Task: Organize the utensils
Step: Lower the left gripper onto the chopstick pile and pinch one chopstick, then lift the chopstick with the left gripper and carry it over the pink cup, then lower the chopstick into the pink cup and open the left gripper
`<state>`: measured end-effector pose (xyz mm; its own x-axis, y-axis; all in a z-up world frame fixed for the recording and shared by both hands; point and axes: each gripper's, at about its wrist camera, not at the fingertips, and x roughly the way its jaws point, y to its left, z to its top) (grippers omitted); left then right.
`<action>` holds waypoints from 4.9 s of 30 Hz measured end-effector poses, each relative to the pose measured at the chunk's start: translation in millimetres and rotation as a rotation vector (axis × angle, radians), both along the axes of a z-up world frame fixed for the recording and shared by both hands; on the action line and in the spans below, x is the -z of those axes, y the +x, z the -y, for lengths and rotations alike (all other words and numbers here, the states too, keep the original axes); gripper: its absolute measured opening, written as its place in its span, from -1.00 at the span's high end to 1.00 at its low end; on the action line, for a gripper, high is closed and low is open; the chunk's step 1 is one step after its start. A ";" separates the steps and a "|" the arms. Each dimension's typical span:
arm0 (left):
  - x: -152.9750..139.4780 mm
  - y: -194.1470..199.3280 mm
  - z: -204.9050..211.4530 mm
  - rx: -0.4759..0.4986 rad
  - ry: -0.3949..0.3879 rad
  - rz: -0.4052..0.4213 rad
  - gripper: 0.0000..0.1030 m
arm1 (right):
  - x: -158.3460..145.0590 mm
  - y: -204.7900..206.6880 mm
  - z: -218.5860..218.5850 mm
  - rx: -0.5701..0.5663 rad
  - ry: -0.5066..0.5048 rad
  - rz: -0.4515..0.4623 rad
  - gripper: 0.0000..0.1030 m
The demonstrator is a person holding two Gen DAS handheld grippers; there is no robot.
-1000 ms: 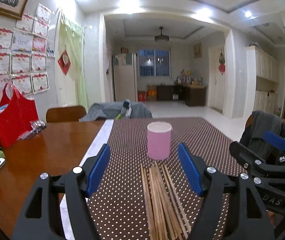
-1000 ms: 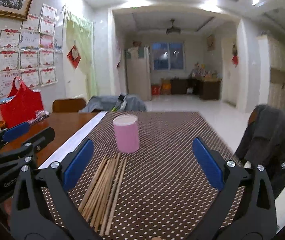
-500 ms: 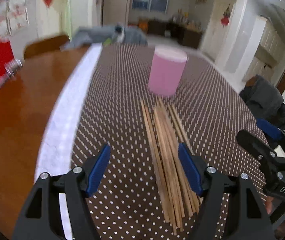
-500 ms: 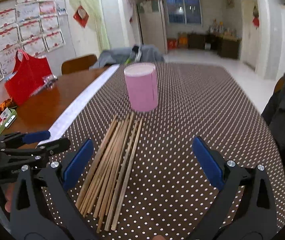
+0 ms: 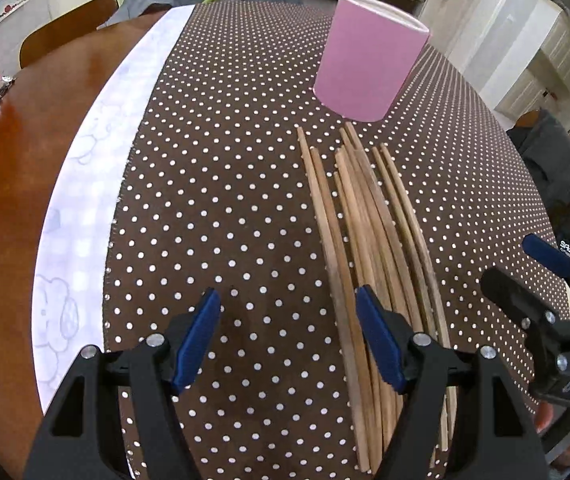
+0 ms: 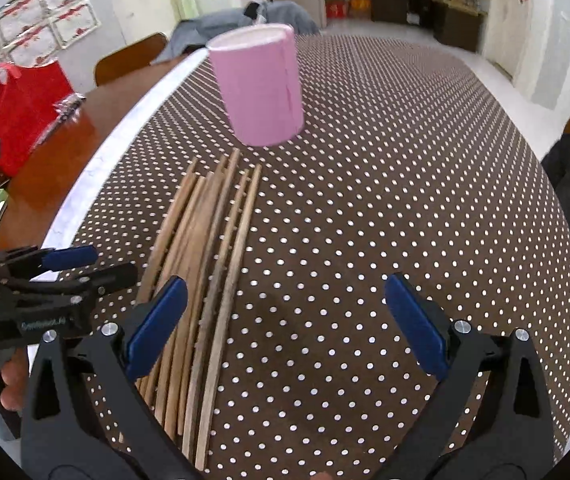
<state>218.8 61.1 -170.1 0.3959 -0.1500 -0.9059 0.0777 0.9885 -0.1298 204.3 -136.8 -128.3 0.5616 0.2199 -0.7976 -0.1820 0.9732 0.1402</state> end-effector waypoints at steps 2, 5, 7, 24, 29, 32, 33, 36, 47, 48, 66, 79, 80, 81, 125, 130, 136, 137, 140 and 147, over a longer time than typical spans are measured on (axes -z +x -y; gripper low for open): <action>2.1 3.6 3.4 0.001 0.017 -0.003 -0.34 | 1.7 4.4 2.0 0.001 0.015 -0.016 -0.88; 8.2 12.1 8.4 -0.008 0.071 -0.007 -0.34 | 2.1 6.5 4.0 0.004 0.010 -0.020 -0.88; 13.3 18.4 10.0 -0.015 0.092 -0.019 -0.34 | 2.8 8.1 5.7 0.006 0.012 -0.023 -0.88; 5.9 34.3 26.4 -0.019 0.134 -0.008 0.87 | 9.9 24.6 -2.7 -0.042 -0.021 -0.116 -0.88; 7.2 37.3 17.1 -0.028 0.090 -0.008 0.88 | 10.9 33.9 -22.2 -0.087 -0.052 -0.166 -0.74; 6.3 31.5 5.9 -0.028 0.089 -0.009 0.89 | 15.9 40.1 -34.6 -0.089 -0.123 -0.191 -0.55; 6.1 32.6 5.1 -0.030 0.082 -0.012 0.88 | 18.3 42.5 -38.1 -0.089 -0.143 -0.199 -0.47; 6.6 22.5 -4.5 -0.033 0.062 -0.016 0.89 | 23.5 48.0 -42.5 -0.075 -0.182 -0.208 -0.22; 4.0 37.8 -5.6 -0.037 0.075 -0.042 0.88 | 42.3 73.9 -71.3 -0.094 -0.208 -0.262 -0.11; 3.7 39.8 -3.9 -0.036 0.084 -0.043 0.88 | 44.1 74.0 -73.7 -0.096 -0.220 -0.258 -0.05; -32.4 25.8 14.4 0.004 -0.093 0.150 0.89 | 38.5 83.6 -26.6 -0.134 0.016 -0.180 0.89; -110.5 27.6 54.0 0.119 -0.262 0.570 0.89 | -57.9 75.5 27.9 -0.134 0.242 0.178 0.89; -114.1 34.5 56.2 0.118 -0.272 0.590 0.89 | -65.5 77.3 36.9 -0.136 0.259 0.201 0.89; -116.7 41.2 57.1 0.115 -0.284 0.612 0.89 | -70.3 77.2 39.9 -0.135 0.275 0.227 0.89; -103.3 154.1 56.1 -0.026 -0.220 0.911 0.89 | -89.2 172.2 4.9 -0.004 0.358 0.630 0.88; -104.0 148.2 54.0 -0.021 -0.214 0.904 0.89 | -84.6 166.1 6.3 0.000 0.349 0.613 0.88; -104.9 140.1 51.4 -0.020 -0.210 0.892 0.87 | -84.1 158.3 7.5 0.003 0.343 0.603 0.88; -105.0 139.0 51.1 -0.021 -0.205 0.887 0.85 | -84.0 156.9 7.5 0.002 0.341 0.602 0.88; -105.3 135.0 50.5 -0.024 -0.185 0.875 0.47 | -83.5 153.2 7.2 0.001 0.332 0.601 0.88; -104.2 123.4 48.5 -0.037 -0.098 0.850 0.25 | -80.4 148.6 5.0 0.001 0.322 0.587 0.88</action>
<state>342.2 12.6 -65.9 0.9409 -0.1860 -0.2830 0.1555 0.9797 -0.1267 352.9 -141.8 -47.9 0.8830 0.3948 -0.2540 -0.3155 0.8997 0.3015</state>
